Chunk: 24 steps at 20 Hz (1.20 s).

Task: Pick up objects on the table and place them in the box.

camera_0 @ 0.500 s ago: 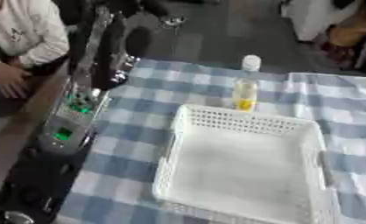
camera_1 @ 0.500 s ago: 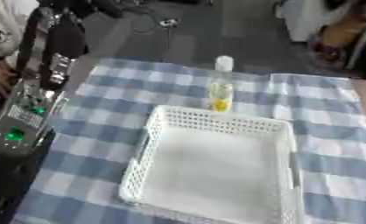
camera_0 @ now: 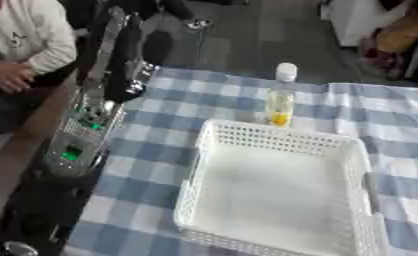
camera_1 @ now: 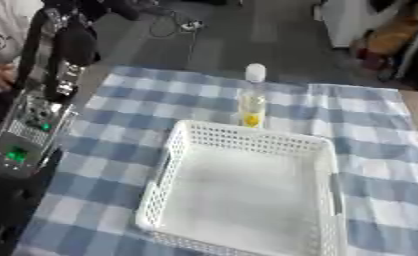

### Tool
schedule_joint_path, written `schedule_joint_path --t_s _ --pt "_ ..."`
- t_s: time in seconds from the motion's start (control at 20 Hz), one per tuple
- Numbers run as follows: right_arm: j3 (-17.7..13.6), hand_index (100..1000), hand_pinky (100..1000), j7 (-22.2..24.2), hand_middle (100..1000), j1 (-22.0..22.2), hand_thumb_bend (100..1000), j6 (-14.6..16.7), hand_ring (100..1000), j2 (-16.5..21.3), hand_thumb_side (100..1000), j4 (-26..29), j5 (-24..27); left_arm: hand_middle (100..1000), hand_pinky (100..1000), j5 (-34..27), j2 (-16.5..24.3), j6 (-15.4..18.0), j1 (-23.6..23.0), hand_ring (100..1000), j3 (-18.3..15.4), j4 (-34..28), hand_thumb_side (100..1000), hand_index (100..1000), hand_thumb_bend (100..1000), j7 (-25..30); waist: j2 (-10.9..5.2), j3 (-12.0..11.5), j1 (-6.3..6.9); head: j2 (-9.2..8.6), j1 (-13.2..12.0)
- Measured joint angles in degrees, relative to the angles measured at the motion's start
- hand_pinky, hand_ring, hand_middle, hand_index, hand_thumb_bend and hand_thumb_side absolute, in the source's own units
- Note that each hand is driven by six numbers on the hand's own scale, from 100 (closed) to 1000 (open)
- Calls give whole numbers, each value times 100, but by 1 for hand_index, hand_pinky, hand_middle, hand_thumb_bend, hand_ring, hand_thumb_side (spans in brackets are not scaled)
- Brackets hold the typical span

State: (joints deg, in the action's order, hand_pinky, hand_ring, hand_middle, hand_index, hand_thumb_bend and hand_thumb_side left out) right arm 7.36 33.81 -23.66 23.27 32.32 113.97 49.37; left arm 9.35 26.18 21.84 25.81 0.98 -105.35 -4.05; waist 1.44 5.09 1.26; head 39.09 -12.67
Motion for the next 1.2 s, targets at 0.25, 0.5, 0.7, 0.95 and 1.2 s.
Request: schedule_joint_path --t_s 0.25,0.5,0.7,0.95,1.2 --pt "-28 876 753 -48 770 -1 100 -60 691 55 1000 0 95 800 591 248 520 -122 490 512 94 915 833 852 1000 179 -89 63 86 1 -15" --pt "-25 877 756 -8 771 -3 100 -129 690 55 1000 0 143 804 651 564 965 -111 1042 526 350 2191 845 866 1000 551 -94 120 142 1 -99" --pt "-19 878 757 15 771 -12 100 -160 690 51 1000 0 140 820 712 1147 1155 -100 1460 553 510 3057 834 886 1000 926 -33 146 139 46 -146" --pt "13 879 758 33 772 -42 100 -179 690 45 1000 0 139 849 767 1802 1192 -64 1939 590 635 3940 842 905 1000 1486 15 190 139 95 -156" --pt "41 880 760 50 773 -130 100 -217 690 29 1000 0 139 876 850 2362 1181 -78 2325 660 639 4668 853 935 1000 1938 56 224 139 98 -194"
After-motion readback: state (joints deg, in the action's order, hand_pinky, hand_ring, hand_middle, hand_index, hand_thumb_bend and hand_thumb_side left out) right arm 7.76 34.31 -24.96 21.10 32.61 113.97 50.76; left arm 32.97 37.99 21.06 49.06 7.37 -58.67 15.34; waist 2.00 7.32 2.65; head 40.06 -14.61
